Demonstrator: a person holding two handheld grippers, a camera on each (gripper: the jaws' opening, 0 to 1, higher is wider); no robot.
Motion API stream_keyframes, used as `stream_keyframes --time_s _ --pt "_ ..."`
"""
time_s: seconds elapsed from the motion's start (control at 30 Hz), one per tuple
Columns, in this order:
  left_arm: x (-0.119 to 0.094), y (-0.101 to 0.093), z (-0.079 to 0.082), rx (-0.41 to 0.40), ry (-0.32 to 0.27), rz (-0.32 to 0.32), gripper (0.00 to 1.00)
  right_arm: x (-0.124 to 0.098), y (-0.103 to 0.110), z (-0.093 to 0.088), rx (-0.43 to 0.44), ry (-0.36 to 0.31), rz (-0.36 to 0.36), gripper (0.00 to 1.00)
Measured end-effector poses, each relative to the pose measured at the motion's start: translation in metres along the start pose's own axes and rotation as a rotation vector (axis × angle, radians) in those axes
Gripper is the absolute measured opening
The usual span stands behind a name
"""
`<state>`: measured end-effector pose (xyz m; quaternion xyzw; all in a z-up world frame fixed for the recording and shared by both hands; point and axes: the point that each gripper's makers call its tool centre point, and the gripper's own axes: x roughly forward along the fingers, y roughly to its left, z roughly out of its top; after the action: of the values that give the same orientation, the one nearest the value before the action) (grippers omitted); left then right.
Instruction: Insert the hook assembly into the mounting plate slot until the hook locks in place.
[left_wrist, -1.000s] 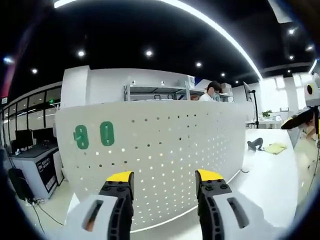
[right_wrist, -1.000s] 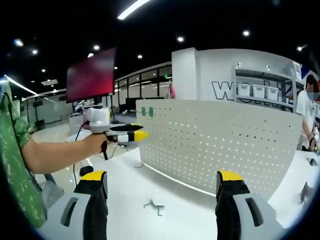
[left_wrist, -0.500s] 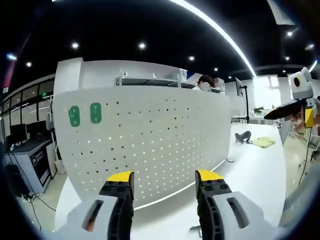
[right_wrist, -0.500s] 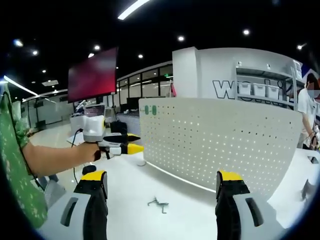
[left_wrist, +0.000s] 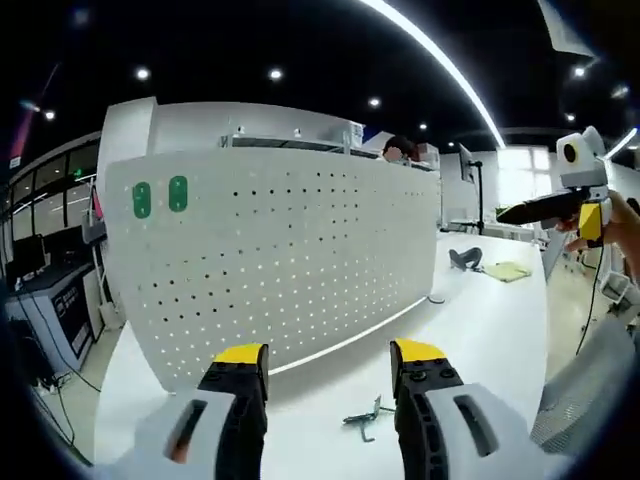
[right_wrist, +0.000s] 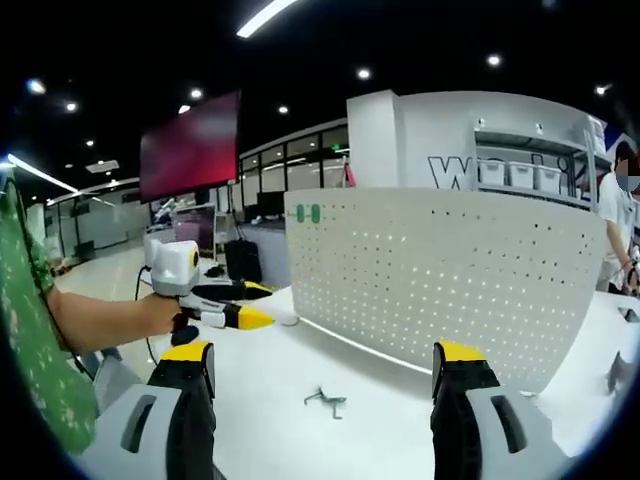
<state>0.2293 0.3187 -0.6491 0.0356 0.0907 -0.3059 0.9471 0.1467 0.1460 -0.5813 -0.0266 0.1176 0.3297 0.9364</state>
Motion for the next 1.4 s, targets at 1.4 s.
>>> stream_keyframes --time_s 1.4 --pt "-0.048 -0.063 -0.059 -0.082 0.084 -0.047 0.46 0.027 0.010 -0.063 0.003 0.161 0.086 0.90"
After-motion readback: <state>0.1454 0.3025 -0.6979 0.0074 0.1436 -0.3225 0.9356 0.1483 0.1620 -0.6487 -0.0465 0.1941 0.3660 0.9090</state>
